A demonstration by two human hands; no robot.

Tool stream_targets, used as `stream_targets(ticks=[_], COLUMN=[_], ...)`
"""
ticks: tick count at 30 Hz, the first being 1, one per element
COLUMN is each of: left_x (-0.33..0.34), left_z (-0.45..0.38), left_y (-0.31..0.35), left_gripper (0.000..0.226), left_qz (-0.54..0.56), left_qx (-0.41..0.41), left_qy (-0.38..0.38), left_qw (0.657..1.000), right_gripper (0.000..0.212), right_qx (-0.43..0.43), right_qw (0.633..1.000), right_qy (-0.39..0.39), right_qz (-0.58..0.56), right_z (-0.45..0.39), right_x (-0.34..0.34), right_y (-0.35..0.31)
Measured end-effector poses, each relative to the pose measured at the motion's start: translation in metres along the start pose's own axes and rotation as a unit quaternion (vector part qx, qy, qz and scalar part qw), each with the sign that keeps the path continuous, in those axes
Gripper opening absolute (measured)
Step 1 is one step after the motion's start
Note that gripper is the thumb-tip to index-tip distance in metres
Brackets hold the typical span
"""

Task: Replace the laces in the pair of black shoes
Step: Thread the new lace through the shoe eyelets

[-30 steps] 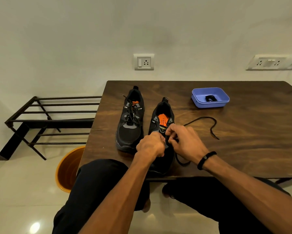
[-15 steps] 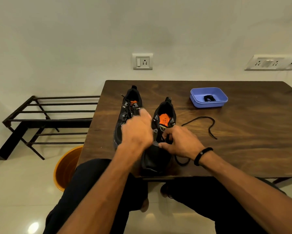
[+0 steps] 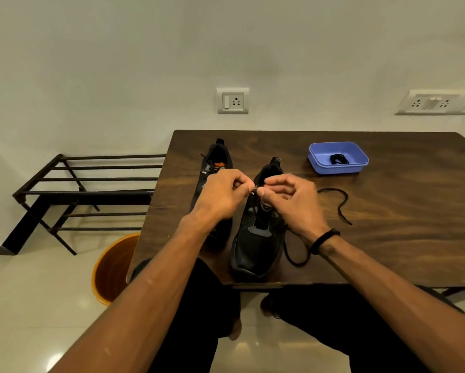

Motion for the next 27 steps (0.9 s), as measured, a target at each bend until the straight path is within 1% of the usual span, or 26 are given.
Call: stream_targets(ticks=[1,2,4,7,9,12,14,16,18,19,20,21,22,23,25,27], left_x=[0.001,0.002,0.001,0.000,0.002,0.003,0.004,0.005,0.006,0.007,0.009,0.013,0.018,0.022,0.028,0.029], left_z=[0.000,0.001,0.003,0.001,0.000,-0.001,-0.001,-0.001,-0.001,0.000,0.000,0.001,0.003,0.004,0.006,0.006], left_y=[-0.002,-0.003,0.000,0.002,0.000,-0.006,-0.006,-0.006,-0.011,-0.015,-0.019,-0.022,-0.024,-0.024,-0.022,-0.021], left_gripper=[0.012,0.012,0.011,0.008,0.008,0.009,0.009,0.008,0.008,0.008,0.009,0.012,0.015,0.020,0.025,0.019], left_qz=[-0.005,-0.006,0.002,0.025,0.040,0.031,0.026,0.046,0.060,0.050,0.031,0.012,0.000,-0.004,-0.016,-0.035], left_qx=[0.000,0.004,0.017,0.018,0.001,-0.018,-0.016,-0.020,-0.047,-0.065,-0.082,-0.093,-0.096,-0.095,-0.089,-0.095], left_qy=[-0.017,-0.032,-0.037,-0.019,-0.016,-0.023,-0.036,-0.035,-0.027,-0.038,-0.065,-0.104,-0.147,-0.184,-0.234,-0.240], left_qw=[1.000,0.999,0.999,0.999,0.999,0.999,0.999,0.998,0.997,0.996,0.994,0.990,0.984,0.978,0.968,0.965], right_gripper=[0.036,0.038,0.029,0.013,0.012,0.018,0.012,0.007,0.010,0.010,0.009,0.008,0.007,0.006,0.006,0.010], right_qx=[-0.022,-0.051,-0.084,-0.073,-0.054,-0.050,-0.052,-0.055,-0.048,-0.042,-0.038,-0.042,-0.045,-0.049,-0.055,-0.050], right_qw=[0.999,0.996,0.990,0.991,0.991,0.991,0.991,0.991,0.988,0.983,0.977,0.973,0.972,0.975,0.984,0.974], right_qy=[0.011,0.000,-0.042,-0.044,-0.058,-0.076,-0.079,-0.049,0.045,0.101,0.149,0.176,0.178,0.157,0.069,-0.041], right_qz=[0.038,0.075,0.106,0.103,0.105,0.096,0.095,0.110,0.140,0.145,0.144,0.145,0.147,0.148,0.155,0.215], right_z=[-0.003,-0.004,-0.005,-0.003,-0.003,-0.004,-0.003,-0.005,-0.014,-0.019,-0.024,-0.028,-0.030,-0.032,-0.031,-0.024], right_x=[-0.004,-0.005,-0.002,0.002,0.002,-0.002,-0.002,-0.001,-0.011,-0.020,-0.029,-0.037,-0.043,-0.045,-0.038,-0.022], right_y=[0.001,-0.001,-0.004,-0.005,-0.003,-0.005,-0.006,-0.007,-0.006,-0.006,-0.007,-0.007,-0.007,-0.006,-0.006,-0.005])
Point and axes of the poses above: each hand's wrist, its own z-axis away from the middle knuckle, its own x-axis out of the palm, y = z × x, the point moved 4 cm from there along -z, towards the middle knuckle, and after that the axes turned 5 degrees about y, right-handed, at the moved point
